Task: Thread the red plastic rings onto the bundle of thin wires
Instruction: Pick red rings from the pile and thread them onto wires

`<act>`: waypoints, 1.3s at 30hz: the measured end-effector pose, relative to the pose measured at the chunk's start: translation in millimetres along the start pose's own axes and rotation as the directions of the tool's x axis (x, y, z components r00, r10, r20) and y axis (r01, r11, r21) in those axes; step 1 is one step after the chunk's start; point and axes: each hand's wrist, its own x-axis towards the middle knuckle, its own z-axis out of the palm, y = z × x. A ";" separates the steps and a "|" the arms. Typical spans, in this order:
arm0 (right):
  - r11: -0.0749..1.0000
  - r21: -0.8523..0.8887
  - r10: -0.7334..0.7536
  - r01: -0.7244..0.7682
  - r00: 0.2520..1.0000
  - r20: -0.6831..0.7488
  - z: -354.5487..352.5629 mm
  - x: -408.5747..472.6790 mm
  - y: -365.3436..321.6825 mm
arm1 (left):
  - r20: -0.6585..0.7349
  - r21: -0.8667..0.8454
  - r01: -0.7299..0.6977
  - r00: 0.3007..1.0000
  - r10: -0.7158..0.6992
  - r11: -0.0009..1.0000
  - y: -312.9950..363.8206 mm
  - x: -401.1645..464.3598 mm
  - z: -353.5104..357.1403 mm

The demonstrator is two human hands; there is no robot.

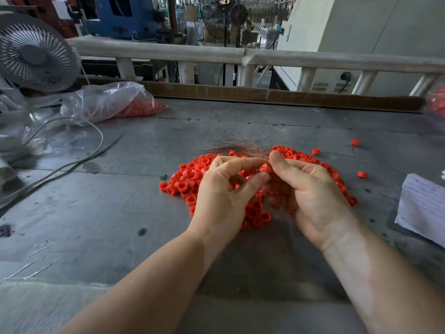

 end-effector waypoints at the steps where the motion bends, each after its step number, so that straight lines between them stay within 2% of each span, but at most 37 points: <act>1: 0.999 0.003 0.040 -0.040 0.999 0.024 -0.7 0.0 -1.1 | 0.001 0.014 -0.004 1.000 0.004 1.000 0.2 0.1 -0.2; 4: 0.990 0.038 0.128 -0.133 0.986 0.111 -3.5 0.9 -2.6 | 0.024 0.015 0.003 1.000 -0.003 1.000 1.0 -0.6 -0.1; 8: 0.975 0.112 0.167 -0.189 0.969 0.184 -7.2 0.9 -4.1 | 0.059 0.043 -0.011 0.998 0.008 0.999 2.0 -2.1 0.6; 18: 0.973 0.130 0.173 -0.192 0.974 0.144 -5.2 2.1 -2.1 | 0.047 0.069 -0.065 0.997 0.062 0.995 4.0 -4.9 2.7; 21: 0.976 0.130 0.160 -0.176 0.979 0.124 -4.4 2.8 -1.3 | 0.096 -0.005 -0.009 0.995 0.010 1.000 5.0 -3.8 0.5; 25: 0.980 0.148 0.123 -0.136 0.988 0.093 -3.2 3.3 -2.8 | 0.155 -0.277 0.120 0.985 -0.079 0.953 8.0 -4.4 -2.3; 33: 0.991 0.116 0.064 -0.066 0.998 0.027 0.5 2.4 0.1 | 0.159 -0.336 0.141 0.983 -0.092 0.931 8.7 -5.5 -0.1; 39: 0.992 0.119 0.048 -0.051 0.998 0.031 2.7 0.4 1.1 | 0.146 -0.327 0.145 0.984 -0.102 0.934 8.1 -5.9 0.0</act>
